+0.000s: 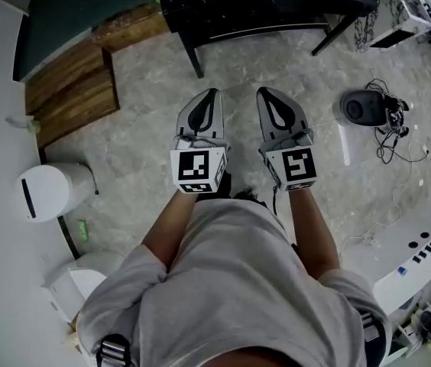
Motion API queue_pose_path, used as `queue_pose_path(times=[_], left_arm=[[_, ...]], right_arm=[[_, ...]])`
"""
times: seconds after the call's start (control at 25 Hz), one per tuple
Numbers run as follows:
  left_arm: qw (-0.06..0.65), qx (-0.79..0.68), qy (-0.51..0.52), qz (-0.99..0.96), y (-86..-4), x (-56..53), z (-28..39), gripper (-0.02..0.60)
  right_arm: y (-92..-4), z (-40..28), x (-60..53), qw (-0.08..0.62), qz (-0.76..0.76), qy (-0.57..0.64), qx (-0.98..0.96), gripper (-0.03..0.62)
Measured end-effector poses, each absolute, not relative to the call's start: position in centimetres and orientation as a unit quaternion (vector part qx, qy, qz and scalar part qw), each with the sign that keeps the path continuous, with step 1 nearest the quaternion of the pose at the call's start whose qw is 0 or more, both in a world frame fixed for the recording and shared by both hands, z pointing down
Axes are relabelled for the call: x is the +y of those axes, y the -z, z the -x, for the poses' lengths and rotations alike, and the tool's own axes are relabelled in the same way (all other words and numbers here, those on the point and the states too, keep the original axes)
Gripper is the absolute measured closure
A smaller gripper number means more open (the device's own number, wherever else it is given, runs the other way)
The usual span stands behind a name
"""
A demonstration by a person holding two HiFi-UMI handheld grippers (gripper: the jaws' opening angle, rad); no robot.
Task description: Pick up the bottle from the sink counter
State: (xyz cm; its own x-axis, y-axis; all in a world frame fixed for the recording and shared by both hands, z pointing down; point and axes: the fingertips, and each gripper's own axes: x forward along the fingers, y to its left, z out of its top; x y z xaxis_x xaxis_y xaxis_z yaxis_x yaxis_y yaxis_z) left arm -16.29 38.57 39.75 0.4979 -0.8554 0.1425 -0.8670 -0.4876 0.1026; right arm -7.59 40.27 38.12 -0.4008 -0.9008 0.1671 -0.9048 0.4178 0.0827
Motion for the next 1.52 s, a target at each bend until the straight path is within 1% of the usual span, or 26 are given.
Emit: queue_pose_path(times=[0.24,0.44,0.6,1.04,1.24,1.4,1.52], left_arm=[[0.109,-0.466,-0.036,-0.878,-40.2,34.1,17.5,0.571],[0.098,-0.449,-0.032,-0.888,-39.6,30.7,18.4,0.571],[0.102,-0.434,-0.013,-0.895,-39.2,28.2,18.0,0.571],[0.093,-0.446,-0.052,-0.889,-41.4,18.5,13.6,0.571],[0.134,-0.429,-0.019,-0.893,-41.2,13.5,10.4,0.571],[0.125,-0.483,-0.053,-0.865,-42.6,9.4,9.8,0.571],[0.134,-0.507,-0.075,-0.848,-43.7,7.0,8.7,0.571]], right_arm=[[-38.2,10.4,35.4,0.088,-0.536,-0.038,-0.839,0.585],[-38.0,11.6,32.4,0.091,-0.546,-0.037,-0.832,0.585],[-37.9,11.6,30.0,0.093,-0.547,-0.035,-0.831,0.585],[-39.3,7.5,19.9,0.084,-0.521,-0.039,-0.848,0.585],[-38.5,4.6,14.6,0.086,-0.498,-0.031,-0.862,0.585],[-38.2,2.8,11.1,0.074,-0.48,-0.042,-0.873,0.585],[-37.7,2.0,9.0,0.056,-0.464,-0.043,-0.883,0.585]])
